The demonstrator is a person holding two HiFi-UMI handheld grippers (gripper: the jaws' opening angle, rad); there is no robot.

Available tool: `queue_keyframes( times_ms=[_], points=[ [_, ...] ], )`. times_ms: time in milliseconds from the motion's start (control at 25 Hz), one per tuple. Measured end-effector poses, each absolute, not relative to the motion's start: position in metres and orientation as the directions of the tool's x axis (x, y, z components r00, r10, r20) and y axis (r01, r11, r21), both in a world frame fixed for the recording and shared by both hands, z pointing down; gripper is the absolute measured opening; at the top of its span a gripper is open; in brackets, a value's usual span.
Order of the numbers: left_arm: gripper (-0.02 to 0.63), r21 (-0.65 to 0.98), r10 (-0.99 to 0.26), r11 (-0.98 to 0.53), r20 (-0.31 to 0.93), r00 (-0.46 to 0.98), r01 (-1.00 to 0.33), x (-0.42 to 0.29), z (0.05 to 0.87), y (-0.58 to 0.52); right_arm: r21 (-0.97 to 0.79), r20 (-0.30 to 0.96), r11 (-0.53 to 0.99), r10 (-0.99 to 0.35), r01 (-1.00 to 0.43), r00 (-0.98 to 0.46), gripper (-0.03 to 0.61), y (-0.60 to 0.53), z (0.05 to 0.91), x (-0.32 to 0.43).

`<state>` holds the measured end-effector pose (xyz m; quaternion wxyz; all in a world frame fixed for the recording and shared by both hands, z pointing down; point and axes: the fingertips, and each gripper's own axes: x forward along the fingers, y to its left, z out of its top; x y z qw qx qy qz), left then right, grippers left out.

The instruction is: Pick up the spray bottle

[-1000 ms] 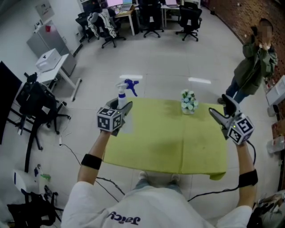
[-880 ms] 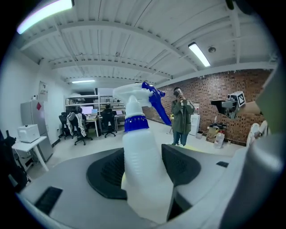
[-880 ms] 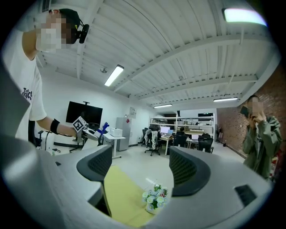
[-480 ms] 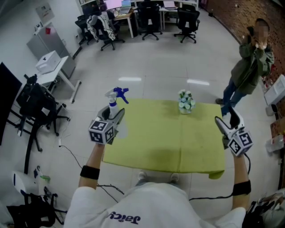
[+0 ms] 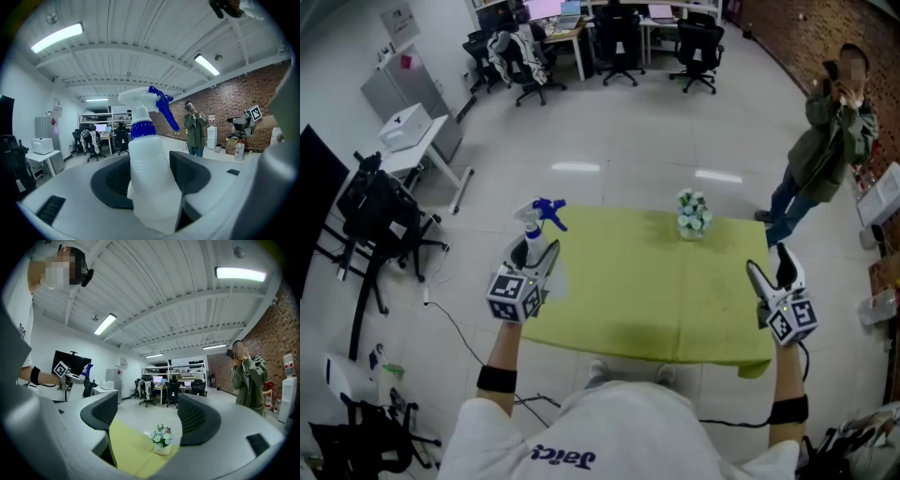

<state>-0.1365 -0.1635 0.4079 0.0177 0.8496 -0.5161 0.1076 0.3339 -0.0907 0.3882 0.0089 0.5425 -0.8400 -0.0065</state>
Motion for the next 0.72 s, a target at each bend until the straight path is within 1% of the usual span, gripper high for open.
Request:
queue_keyframes(
  times_ms=[440,720],
  points=[
    [0.247,-0.041,-0.876,-0.471,0.138,0.462,-0.881,-0.105,0.432,-0.117,-0.076,-0.073,0.388,-0.921,-0.919,-0.383,0.414,-0.072,0.41,0.299],
    [0.247,-0.005,-0.878,-0.463,0.143,0.457,-0.887,-0.089,0.458,-0.093,-0.137,-0.09,0.35,-0.936,-0.927,-0.34,0.414,-0.058,0.43,0.296]
  ],
)
